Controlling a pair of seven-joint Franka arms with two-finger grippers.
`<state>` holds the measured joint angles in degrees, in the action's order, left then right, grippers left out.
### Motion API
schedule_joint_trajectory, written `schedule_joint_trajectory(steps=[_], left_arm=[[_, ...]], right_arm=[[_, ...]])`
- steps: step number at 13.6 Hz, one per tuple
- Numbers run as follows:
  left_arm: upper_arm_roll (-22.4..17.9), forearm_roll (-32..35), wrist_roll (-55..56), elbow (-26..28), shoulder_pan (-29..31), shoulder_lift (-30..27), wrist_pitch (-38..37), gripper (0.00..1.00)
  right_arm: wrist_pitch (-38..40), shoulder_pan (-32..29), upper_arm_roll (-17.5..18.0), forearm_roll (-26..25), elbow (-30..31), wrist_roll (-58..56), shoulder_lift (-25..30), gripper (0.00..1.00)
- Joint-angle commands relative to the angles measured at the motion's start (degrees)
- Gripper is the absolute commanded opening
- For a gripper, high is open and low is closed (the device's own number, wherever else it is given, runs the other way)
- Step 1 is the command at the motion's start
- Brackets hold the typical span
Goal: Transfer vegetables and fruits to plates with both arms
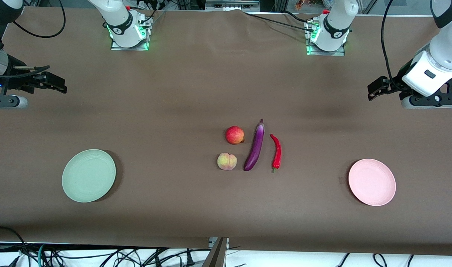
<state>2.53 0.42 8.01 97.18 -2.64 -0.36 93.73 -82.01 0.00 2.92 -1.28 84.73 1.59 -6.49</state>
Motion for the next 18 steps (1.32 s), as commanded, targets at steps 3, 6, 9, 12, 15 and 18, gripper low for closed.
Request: schedule_joint_trajectory(steps=[3, 6, 9, 12, 15, 18], left_arm=[[0.0, 0.5, -1.1, -1.7, 0.0, 0.7, -2.1, 1.00], [0.0, 0.5, -1.2, -1.7, 0.0, 0.7, -2.2, 1.00], [0.0, 0.5, -1.2, -1.6, 0.0, 0.7, -2.3, 1.00], [0.0, 0.5, -1.2, -1.6, 0.0, 0.7, -2.3, 1.00], [0.0, 0.5, -1.2, -1.7, 0.0, 0.7, -2.3, 1.00], [0.0, 0.5, -1.2, -1.6, 0.0, 0.7, -2.4, 1.00]], right_arm=[[0.1, -0.7, 0.2, 0.9, 0.5, -0.5, 0.7, 1.00], [0.3, -0.7, 0.2, 0.9, 0.5, -0.4, 0.7, 1.00], [0.3, -0.7, 0.2, 0.9, 0.5, -0.3, 0.6, 1.00], [0.2, -0.6, 0.2, 0.9, 0.5, -0.2, 0.3, 1.00], [-0.4, -0.6, 0.2, 1.0, 0.6, -0.2, 0.2, 1.00], [-0.6, -0.4, 0.2, 0.9, 0.5, 0.0, -0.4, 1.00]])
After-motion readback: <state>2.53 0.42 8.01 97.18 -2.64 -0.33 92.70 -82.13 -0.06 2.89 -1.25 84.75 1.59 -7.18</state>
